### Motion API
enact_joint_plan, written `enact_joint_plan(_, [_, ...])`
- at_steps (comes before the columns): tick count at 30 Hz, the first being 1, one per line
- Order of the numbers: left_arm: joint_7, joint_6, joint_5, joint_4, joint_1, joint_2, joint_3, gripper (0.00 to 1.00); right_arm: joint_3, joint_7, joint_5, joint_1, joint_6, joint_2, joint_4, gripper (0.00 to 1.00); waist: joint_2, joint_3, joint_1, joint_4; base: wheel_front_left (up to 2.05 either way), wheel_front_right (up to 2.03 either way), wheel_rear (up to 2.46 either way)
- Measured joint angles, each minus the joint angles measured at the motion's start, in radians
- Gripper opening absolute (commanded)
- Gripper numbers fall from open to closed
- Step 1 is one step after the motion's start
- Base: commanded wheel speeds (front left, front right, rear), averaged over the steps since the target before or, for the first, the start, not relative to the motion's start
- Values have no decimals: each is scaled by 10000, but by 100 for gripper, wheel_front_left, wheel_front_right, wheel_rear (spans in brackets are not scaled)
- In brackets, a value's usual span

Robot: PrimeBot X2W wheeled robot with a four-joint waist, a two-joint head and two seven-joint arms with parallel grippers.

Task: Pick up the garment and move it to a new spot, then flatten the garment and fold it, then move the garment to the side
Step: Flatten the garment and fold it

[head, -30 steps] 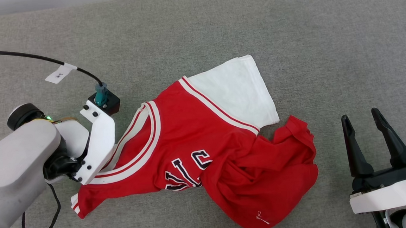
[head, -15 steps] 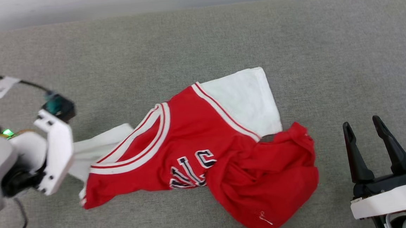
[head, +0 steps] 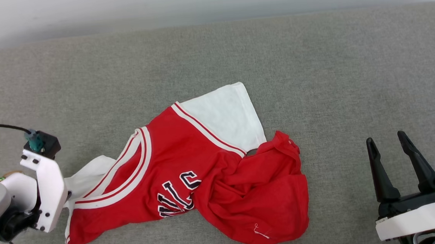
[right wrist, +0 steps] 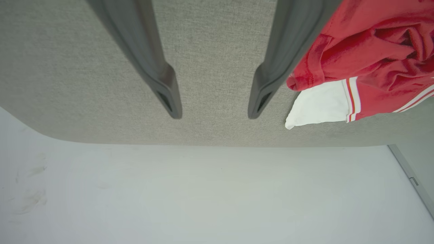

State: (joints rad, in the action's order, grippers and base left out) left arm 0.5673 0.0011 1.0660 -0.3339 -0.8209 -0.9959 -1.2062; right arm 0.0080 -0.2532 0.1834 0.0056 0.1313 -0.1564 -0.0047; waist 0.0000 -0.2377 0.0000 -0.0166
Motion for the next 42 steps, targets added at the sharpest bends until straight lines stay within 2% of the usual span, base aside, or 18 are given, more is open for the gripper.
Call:
enact_joint_plan(7, [-788, -73, -1020, 669, -1166, 136, 370, 100, 0, 75, 2, 186, 0, 27, -42, 100, 0, 486, 0, 17, 0, 0, 0])
enact_joint_plan(11, [-744, -261, -1396, 932, -2127, 558, 566, 100, 107, 77, 15, 201, 0, 84, -102, 100, 0, 543, -1, -117, 0, 0, 0])
enact_joint_plan(14, [-242, -497, -1467, 986, -2780, 1049, 562, 100, 146, 75, 17, 200, 0, 107, -148, 100, 0, 464, 0, -248, 0, 0, 0])
enact_joint_plan(18, [997, -794, -1175, 794, -3475, 1670, 412, 100, 203, 69, 21, 146, 0, 163, -167, 100, 0, 206, 0, -454, 0, 0, 0])
enact_joint_plan(27, [3557, -1078, -303, 29, -4232, 2508, -79, 100, 268, -29, 23, -221, 0, 324, -138, 100, 0, -740, 0, -980, 0, 0, 0])
enact_joint_plan(35, [4355, -1237, -627, -531, -4577, 2978, -456, 100, 441, -73, 13, -747, 0, 408, -119, 100, 0, -1810, 0, -1415, 0, 0, 0])
enact_joint_plan(42, [4951, -1304, -1064, -374, -4571, 2951, -491, 100, 439, -88, 0, -1008, 0, 525, -167, 100, 1, -2472, 0, -1704, 0, 0, 0])
